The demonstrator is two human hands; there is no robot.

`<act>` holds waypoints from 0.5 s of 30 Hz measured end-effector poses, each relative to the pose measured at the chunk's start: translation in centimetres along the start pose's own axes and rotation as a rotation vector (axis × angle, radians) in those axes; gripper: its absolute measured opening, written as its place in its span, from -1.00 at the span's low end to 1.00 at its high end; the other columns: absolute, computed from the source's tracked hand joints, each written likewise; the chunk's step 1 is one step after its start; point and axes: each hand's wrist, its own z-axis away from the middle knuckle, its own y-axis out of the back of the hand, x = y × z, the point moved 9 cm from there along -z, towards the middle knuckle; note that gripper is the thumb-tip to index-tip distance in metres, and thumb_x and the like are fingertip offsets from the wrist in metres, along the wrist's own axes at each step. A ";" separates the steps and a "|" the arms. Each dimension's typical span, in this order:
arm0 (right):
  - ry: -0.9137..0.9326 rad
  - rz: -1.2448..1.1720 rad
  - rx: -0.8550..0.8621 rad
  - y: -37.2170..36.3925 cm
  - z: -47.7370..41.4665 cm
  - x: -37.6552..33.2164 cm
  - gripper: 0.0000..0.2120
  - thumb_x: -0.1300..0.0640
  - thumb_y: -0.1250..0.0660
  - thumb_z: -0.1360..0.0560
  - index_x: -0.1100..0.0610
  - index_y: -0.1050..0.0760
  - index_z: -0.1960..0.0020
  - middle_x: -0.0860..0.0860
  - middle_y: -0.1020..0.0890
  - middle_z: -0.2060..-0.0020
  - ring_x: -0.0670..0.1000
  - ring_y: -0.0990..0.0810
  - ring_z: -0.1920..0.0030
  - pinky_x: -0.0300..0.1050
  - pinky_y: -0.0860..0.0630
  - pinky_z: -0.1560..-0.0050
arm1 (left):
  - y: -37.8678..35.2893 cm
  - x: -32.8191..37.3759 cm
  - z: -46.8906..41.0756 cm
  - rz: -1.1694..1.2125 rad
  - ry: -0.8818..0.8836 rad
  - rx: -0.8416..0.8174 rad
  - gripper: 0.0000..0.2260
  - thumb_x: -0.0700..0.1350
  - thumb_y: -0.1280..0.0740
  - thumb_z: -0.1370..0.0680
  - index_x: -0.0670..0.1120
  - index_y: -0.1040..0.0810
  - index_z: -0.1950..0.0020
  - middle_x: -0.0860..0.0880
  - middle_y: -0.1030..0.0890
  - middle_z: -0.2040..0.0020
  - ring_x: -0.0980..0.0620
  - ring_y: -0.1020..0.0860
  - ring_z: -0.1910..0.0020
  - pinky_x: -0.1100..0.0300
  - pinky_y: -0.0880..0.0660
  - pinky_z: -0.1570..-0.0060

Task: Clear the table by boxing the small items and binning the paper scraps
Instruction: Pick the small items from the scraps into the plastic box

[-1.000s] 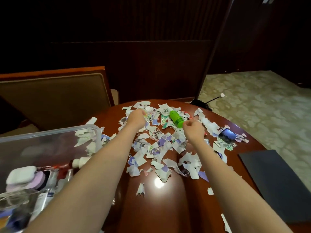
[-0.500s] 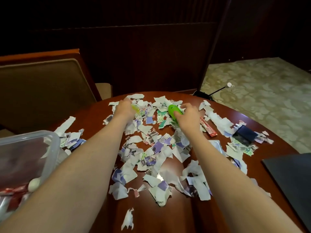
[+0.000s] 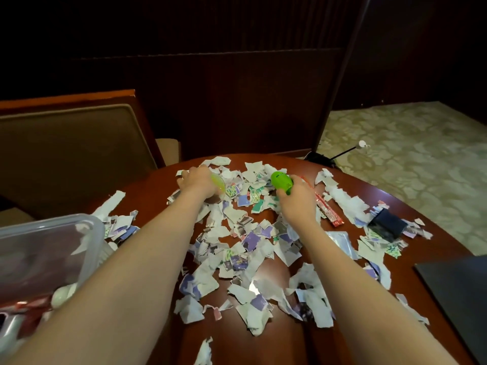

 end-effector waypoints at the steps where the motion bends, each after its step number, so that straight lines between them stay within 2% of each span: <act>1: 0.005 -0.038 0.003 0.3 0.4 -0.1 -0.64 0.09 -0.21 -0.54 0.18 -0.38 -0.30 0.16 -0.52 -0.13 0.20 -0.46 -0.15 0.08 -0.45 -0.12 | 0.0 -0.2 0.2 0.066 0.007 -0.004 -0.50 -0.02 -0.41 -0.49 -0.14 -0.37 -0.37 -0.16 -0.45 -0.31 -0.17 -0.39 -0.30 0.00 -0.36 -0.27; 3: -0.002 -0.109 0.013 0.8 1.1 -0.4 -0.67 0.09 -0.22 -0.53 0.19 -0.41 -0.25 0.16 -0.53 -0.09 0.21 -0.46 -0.13 0.08 -0.45 -0.09 | 0.5 -0.7 0.9 0.190 0.039 -0.014 -0.61 -0.11 -0.40 -0.50 -0.19 -0.46 -0.29 -0.17 -0.53 -0.21 -0.17 -0.49 -0.20 -0.02 -0.45 -0.21; 5: -0.044 -0.212 0.034 1.5 2.1 -0.7 -0.69 0.09 -0.23 -0.52 0.20 -0.43 -0.22 0.15 -0.55 -0.02 0.21 -0.48 -0.08 0.00 -0.43 0.05 | 1.6 -0.9 2.0 0.249 0.055 -0.015 -0.65 -0.16 -0.39 -0.51 -0.21 -0.47 -0.27 -0.17 -0.54 -0.18 -0.17 -0.51 -0.17 -0.01 -0.47 -0.19; 7: -0.113 -0.339 0.044 2.5 3.2 -1.0 -0.75 0.12 -0.25 -0.53 0.21 -0.46 -0.16 0.09 -0.53 0.11 0.16 -0.49 0.03 -0.12 -0.31 0.22 | 2.9 -0.7 3.1 0.304 0.035 -0.010 -0.68 -0.15 -0.37 -0.53 -0.21 -0.49 -0.25 -0.17 -0.56 -0.16 -0.16 -0.53 -0.14 0.03 -0.50 -0.16; 9: -0.178 -0.460 0.037 3.3 4.2 -1.5 -0.79 0.14 -0.27 -0.52 0.22 -0.49 -0.10 0.02 -0.49 0.22 0.07 -0.46 0.17 -0.14 -0.25 0.35 | 4.4 -0.4 4.2 0.375 -0.007 -0.007 -0.69 -0.14 -0.38 -0.52 -0.19 -0.51 -0.23 -0.16 -0.57 -0.14 -0.14 -0.54 -0.12 0.05 -0.51 -0.11; 13: -0.285 -0.615 -0.023 3.7 6.5 -2.6 -0.85 0.05 -0.32 -0.50 0.09 -0.46 -0.01 0.04 -0.51 0.19 0.04 -0.45 0.16 -0.15 -0.32 0.25 | 7.4 -0.1 7.5 0.500 -0.109 0.007 -0.74 -0.15 -0.36 -0.53 -0.15 -0.53 -0.21 -0.12 -0.57 -0.12 -0.09 -0.54 -0.09 0.10 -0.48 -0.04; 15: -0.320 -0.666 -0.038 3.8 7.9 -3.5 -0.81 -0.01 -0.34 -0.48 0.10 -0.47 0.03 0.06 -0.52 0.22 0.07 -0.46 0.15 -0.14 -0.33 0.27 | 9.2 -0.1 9.2 0.535 -0.181 0.015 -0.78 -0.15 -0.35 -0.54 -0.15 -0.54 -0.17 -0.11 -0.58 -0.08 -0.03 -0.53 -0.01 0.13 -0.47 0.00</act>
